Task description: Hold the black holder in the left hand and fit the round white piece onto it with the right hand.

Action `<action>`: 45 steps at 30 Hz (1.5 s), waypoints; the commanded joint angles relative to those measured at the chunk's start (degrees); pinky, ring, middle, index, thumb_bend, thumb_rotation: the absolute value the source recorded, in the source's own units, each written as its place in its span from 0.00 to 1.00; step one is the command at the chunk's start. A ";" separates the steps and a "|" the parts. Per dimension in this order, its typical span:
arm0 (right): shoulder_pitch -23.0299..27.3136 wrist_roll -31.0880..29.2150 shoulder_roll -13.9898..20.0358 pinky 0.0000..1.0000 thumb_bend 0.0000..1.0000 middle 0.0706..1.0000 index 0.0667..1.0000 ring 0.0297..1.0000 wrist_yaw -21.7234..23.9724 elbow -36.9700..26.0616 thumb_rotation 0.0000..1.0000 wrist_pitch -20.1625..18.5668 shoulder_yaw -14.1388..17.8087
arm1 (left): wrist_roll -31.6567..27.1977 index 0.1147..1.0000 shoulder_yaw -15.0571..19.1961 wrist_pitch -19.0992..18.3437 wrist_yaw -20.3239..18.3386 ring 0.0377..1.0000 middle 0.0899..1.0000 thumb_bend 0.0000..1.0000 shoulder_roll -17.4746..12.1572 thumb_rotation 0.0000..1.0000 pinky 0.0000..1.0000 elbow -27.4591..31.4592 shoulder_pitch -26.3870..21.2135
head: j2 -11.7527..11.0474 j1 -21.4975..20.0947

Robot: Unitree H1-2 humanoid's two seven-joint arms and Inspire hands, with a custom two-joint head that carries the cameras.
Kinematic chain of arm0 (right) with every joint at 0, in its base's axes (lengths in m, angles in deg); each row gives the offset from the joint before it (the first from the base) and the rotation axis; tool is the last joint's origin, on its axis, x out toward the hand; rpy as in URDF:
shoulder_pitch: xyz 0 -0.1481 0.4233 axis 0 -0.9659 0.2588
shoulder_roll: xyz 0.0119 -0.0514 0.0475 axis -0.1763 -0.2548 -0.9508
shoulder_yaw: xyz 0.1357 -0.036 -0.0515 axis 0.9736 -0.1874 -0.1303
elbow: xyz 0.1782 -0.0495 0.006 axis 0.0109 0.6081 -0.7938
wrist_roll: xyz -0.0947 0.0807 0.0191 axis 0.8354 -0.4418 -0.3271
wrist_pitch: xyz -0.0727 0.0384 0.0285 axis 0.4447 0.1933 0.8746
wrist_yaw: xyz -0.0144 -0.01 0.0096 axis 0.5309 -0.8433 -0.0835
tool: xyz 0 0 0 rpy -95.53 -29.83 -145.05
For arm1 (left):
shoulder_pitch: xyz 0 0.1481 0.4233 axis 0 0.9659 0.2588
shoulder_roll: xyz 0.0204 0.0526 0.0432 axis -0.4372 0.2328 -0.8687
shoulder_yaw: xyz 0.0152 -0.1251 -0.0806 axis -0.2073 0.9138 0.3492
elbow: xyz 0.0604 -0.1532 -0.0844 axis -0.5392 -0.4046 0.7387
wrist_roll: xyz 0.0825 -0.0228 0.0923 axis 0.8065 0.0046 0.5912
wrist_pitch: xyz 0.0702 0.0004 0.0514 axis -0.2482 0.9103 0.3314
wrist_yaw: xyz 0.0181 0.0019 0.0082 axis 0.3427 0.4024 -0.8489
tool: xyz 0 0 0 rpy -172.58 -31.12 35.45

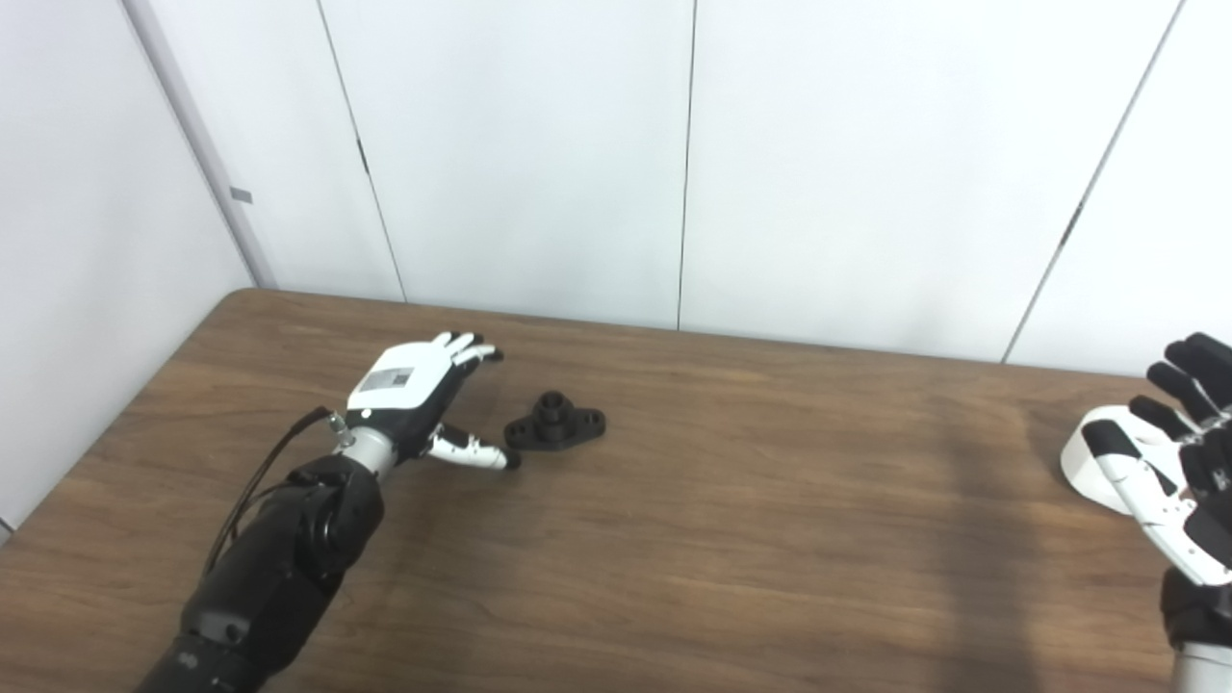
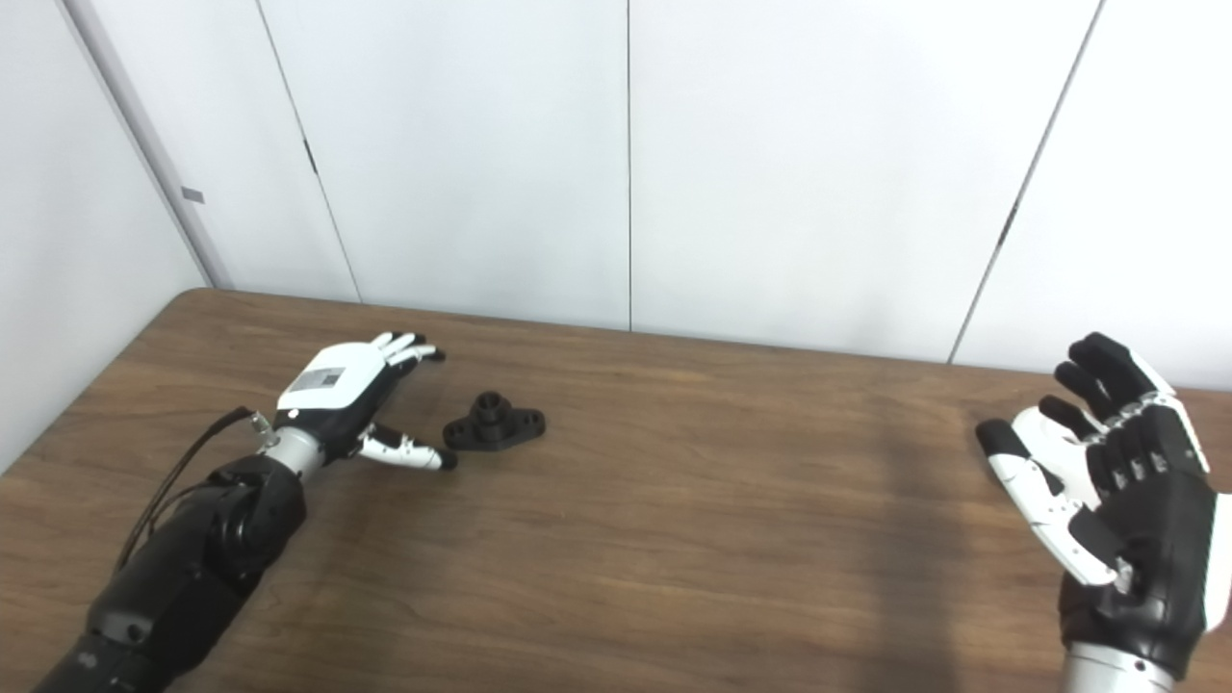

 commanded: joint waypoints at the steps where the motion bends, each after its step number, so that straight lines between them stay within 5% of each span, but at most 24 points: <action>1: 1.00 -0.27 -0.23 0.70 0.52 0.77 0.74 0.77 0.26 -1.51 0.19 1.81 -0.24 | 1.97 0.83 -0.63 -0.14 -0.02 1.00 0.97 1.00 -1.70 0.49 0.98 -0.14 -2.87 | 0.10 0.12; 23: 1.05 0.25 -0.89 0.69 0.52 0.76 0.73 0.77 0.05 -2.66 0.19 0.32 -0.48 | -0.34 0.71 -3.73 2.83 5.24 1.00 0.95 1.00 1.57 0.48 1.00 -7.46 -3.86 | 0.05 -1.09; 33: 0.94 -1.28 -0.17 0.72 0.43 0.82 0.79 0.81 1.30 -2.33 0.10 1.58 -0.97 | -1.41 0.70 -4.34 3.43 6.70 1.00 0.94 1.00 2.85 0.45 1.00 -8.62 -3.99 | 0.09 -1.29; 45: -0.10 -1.68 0.88 0.75 0.46 0.82 0.79 0.82 1.73 0.25 0.19 1.37 -0.22 | -3.39 0.69 -4.79 4.35 8.10 1.00 0.94 1.00 4.76 0.42 1.00 -9.53 -4.37 | 0.45 -1.63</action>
